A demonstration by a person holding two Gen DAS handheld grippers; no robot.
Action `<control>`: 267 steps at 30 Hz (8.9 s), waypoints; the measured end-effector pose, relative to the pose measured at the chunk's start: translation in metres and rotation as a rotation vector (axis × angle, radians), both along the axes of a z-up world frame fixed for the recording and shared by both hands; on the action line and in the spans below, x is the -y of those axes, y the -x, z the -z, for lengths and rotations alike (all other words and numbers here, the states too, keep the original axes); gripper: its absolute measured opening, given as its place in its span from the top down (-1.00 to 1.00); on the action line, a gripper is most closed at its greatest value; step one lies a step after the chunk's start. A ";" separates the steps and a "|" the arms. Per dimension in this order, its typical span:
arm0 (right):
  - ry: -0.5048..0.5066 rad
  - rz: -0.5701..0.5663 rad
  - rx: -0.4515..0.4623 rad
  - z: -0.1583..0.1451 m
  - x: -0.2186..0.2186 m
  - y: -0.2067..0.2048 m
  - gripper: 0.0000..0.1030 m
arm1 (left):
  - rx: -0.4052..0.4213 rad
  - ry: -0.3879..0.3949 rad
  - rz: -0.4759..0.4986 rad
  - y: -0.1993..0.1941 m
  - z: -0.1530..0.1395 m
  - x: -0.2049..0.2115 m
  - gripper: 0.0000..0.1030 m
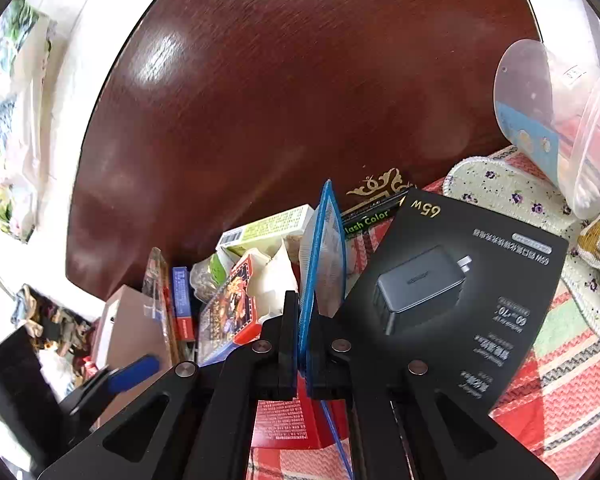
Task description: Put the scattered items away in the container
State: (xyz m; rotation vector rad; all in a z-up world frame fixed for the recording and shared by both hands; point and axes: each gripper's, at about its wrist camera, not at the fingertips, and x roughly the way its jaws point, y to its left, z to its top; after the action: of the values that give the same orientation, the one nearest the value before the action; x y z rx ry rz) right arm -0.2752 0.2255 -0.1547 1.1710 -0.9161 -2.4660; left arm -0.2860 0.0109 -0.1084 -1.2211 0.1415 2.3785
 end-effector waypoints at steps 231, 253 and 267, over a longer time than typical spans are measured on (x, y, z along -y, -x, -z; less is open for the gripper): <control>-0.483 -0.413 -0.231 -0.144 0.358 -0.139 -1.00 | -0.220 0.131 -0.774 -0.228 -0.105 0.295 -1.00; -0.578 -0.395 -0.191 -0.114 0.422 -0.079 -1.00 | -0.209 0.116 -0.781 -0.196 -0.089 0.352 -1.00; -0.617 -0.373 -0.166 -0.110 0.428 -0.075 -1.00 | -0.240 0.129 -0.780 -0.196 -0.093 0.354 -1.00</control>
State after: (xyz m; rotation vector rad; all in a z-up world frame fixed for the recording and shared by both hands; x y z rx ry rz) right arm -0.2005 -0.2026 -0.0448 1.1411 0.1303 -2.5299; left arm -0.0897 -0.3435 -0.0156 -1.1827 -0.1396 3.2314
